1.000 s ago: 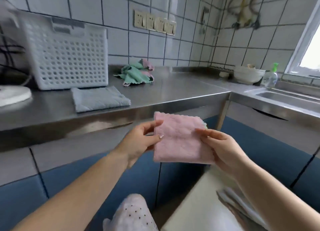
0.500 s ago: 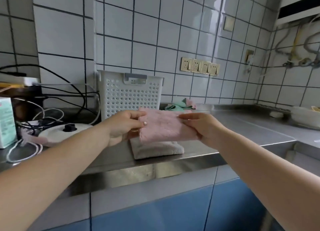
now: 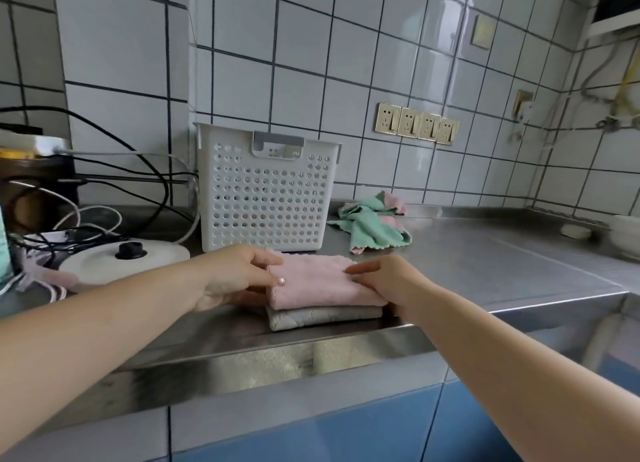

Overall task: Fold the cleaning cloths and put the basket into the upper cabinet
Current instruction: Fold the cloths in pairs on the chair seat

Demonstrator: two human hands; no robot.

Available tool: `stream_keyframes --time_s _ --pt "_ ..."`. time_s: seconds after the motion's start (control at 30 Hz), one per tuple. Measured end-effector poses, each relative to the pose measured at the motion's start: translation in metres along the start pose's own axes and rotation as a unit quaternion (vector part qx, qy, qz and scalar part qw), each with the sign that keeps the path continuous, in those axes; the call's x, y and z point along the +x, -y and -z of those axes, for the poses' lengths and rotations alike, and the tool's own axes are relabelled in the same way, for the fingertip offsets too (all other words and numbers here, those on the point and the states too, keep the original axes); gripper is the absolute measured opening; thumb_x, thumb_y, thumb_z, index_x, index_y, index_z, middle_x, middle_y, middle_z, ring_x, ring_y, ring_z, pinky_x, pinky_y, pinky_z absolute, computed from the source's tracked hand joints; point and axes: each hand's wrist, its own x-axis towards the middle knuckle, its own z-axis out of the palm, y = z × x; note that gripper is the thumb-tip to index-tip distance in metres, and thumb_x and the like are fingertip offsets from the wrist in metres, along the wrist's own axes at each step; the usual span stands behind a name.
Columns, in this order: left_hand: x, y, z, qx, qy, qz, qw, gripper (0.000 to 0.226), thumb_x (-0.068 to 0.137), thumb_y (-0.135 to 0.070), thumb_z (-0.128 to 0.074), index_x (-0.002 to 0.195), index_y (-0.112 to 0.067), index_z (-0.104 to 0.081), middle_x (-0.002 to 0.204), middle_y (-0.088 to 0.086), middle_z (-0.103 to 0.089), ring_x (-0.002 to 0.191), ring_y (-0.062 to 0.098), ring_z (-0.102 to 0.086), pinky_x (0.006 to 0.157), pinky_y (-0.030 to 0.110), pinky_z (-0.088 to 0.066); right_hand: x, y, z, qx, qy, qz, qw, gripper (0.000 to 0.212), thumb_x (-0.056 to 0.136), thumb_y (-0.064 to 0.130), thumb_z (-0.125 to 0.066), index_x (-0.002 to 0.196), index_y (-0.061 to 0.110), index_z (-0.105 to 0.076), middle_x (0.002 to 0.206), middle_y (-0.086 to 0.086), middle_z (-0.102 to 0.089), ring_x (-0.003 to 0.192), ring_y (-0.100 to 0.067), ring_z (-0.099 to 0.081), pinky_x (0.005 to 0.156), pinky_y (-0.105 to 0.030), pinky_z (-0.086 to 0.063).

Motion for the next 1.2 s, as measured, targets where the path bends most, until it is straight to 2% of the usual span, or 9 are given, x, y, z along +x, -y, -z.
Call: stream_keyframes --time_s 0.07,0.13,0.2,0.3,0.4,0.57,0.7,0.83,1.2 --pt "0.001 -0.004 0.003 0.161 -0.032 -0.036 0.986 0.041 0.088 -0.018 -0.064 0.127 -0.017 -0.053 0.122 0.003 -0.052 0.095 0.011 -0.055 0.065 0.019 -0.051 0.001 0.002 0.001 -0.06 -0.008 0.03 0.998 0.021 0.089 0.018 -0.059 0.106 0.019 -0.071 0.109 0.002 -0.067 0.086 -0.012 -0.055 0.077 -0.021 -0.042" --pt "0.005 -0.008 0.005 0.416 -0.131 -0.125 0.891 0.042 0.089 -0.034 -0.059 0.128 -0.024 -0.048 0.132 0.001 -0.042 0.119 0.015 -0.041 0.09 0.023 -0.039 0.0 0.008 0.003 -0.162 -0.04 0.082 0.983 0.025 0.092 0.026 -0.053 0.112 0.025 -0.068 0.11 0.007 -0.064 0.09 -0.012 -0.055 0.077 -0.02 -0.039" --pt "0.007 -0.013 -0.003 0.48 -0.159 -0.205 0.838 0.044 0.093 -0.037 -0.049 0.135 -0.023 -0.042 0.143 0.001 -0.032 0.135 0.019 -0.026 0.109 0.03 -0.024 0.001 0.014 0.001 -0.211 -0.071 0.145 0.964 0.028 0.095 0.029 -0.048 0.118 0.027 -0.064 0.123 0.006 -0.062 0.105 -0.015 -0.057 0.082 -0.022 -0.04" --pt "0.01 -0.019 -0.028 0.496 -0.052 -0.201 0.843 0.047 0.099 -0.029 -0.034 0.143 -0.013 -0.032 0.15 0.003 -0.029 0.141 0.02 -0.023 0.114 0.033 -0.016 0.003 0.017 -0.011 -0.294 0.002 0.201 0.935 0.038 0.098 0.03 -0.039 0.135 0.026 -0.049 0.144 0.005 -0.045 0.13 -0.018 -0.042 0.106 -0.029 -0.034" --pt "0.017 -0.01 -0.042 0.577 0.02 -0.144 0.804 0.052 0.099 -0.036 -0.027 0.145 -0.01 -0.026 0.153 0.009 -0.026 0.142 0.026 -0.021 0.117 0.042 -0.013 0.006 0.005 -0.018 -0.374 0.079 0.182 0.906 0.045 0.1 0.042 -0.028 0.144 0.033 -0.031 0.155 0.008 -0.025 0.142 -0.015 -0.023 0.115 -0.045 -0.021" --pt "0.02 -0.001 -0.034 0.58 0.034 -0.051 0.812 0.081 0.092 -0.062 -0.018 0.15 -0.012 0.008 0.158 0.007 0.011 0.146 0.022 0.008 0.118 0.04 0.006 0.006 -0.002 -0.016 -0.412 0.095 0.109 0.9 0.055 0.096 0.056 -0.016 0.148 0.038 -0.013 0.158 0.015 -0.006 0.146 -0.015 -0.006 0.113 -0.059 -0.002" --pt "0.009 -0.014 -0.04 0.522 -0.006 -0.113 0.845 0.069 0.094 -0.054 -0.037 0.15 -0.018 -0.017 0.156 0.004 -0.022 0.143 0.021 -0.02 0.117 0.039 -0.014 -0.004 -0.003 -0.015 -0.35 -0.01 0.135 0.927 0.058 0.095 0.056 -0.026 0.146 0.029 -0.024 0.157 0.007 -0.015 0.145 -0.016 -0.011 0.116 -0.054 -0.007" --pt "-0.005 -0.024 -0.054 0.36 -0.081 -0.25 0.895 0.038 0.089 -0.033 -0.059 0.126 -0.025 -0.055 0.121 -0.012 -0.06 0.114 0.004 -0.054 0.099 0.02 -0.039 -0.029 -0.02 -0.001 -0.16 -0.186 0.238 0.94 0.045 0.094 0.04 -0.047 0.136 0.022 -0.044 0.146 0.002 -0.039 0.135 -0.016 -0.034 0.111 -0.033 -0.028" --pt "-0.01 -0.019 -0.242 0.192 0.152 -0.343 0.907 0.018 0.084 -0.011 -0.068 0.101 -0.016 -0.066 0.09 -0.008 -0.069 0.078 -0.005 -0.062 0.076 0.007 -0.046 -0.168 -0.166 0.131 -0.171 -0.288 0.081 0.939 0.031 0.091 0.028 -0.057 0.122 0.024 -0.056 0.141 0.004 -0.043 0.132 -0.011 -0.037 0.101 -0.018 -0.025"
